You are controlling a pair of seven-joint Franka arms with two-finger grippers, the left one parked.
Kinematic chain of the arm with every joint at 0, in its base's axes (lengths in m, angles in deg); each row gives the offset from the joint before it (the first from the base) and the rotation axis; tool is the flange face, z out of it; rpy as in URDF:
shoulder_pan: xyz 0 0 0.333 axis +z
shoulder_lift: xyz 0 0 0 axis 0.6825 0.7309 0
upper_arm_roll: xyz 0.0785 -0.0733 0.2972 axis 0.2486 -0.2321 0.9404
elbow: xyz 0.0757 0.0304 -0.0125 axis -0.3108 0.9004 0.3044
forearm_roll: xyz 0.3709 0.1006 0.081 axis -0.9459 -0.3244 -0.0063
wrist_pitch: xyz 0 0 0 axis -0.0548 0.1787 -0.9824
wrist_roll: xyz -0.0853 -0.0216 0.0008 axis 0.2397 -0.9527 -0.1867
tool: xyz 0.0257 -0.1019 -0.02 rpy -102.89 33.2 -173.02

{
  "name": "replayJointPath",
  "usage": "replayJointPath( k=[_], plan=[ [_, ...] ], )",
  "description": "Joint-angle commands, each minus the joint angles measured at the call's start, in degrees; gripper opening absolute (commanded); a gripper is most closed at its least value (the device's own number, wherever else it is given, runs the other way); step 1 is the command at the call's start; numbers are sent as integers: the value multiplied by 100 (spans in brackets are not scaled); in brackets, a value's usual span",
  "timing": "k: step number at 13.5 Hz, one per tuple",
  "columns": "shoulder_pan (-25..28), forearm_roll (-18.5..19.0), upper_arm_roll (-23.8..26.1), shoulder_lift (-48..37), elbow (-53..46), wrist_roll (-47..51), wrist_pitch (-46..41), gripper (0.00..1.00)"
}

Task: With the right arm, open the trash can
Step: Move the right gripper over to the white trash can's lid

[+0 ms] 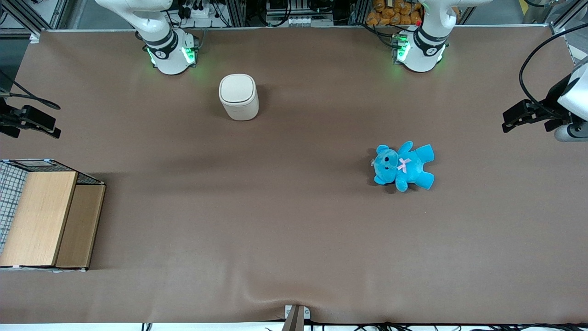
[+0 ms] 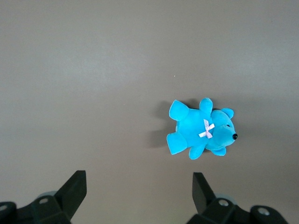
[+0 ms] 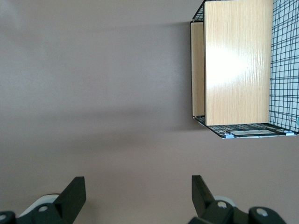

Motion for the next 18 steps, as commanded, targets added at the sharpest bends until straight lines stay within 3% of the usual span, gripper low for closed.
replayJointPath(
  k=[1,6,9,13,16,18],
  plan=[
    [-38,-27,49,97,-156,-62,-75,100],
    [-3,-53,66,150,-156,-97,-153,100],
    [480,-62,75,342,-130,-53,-696,100],
    [1559,-71,84,668,-25,-27,-1120,100],
    [2271,-71,84,668,588,341,-1270,100],
    [2781,-245,84,668,1098,631,-1244,64]
  ],
)
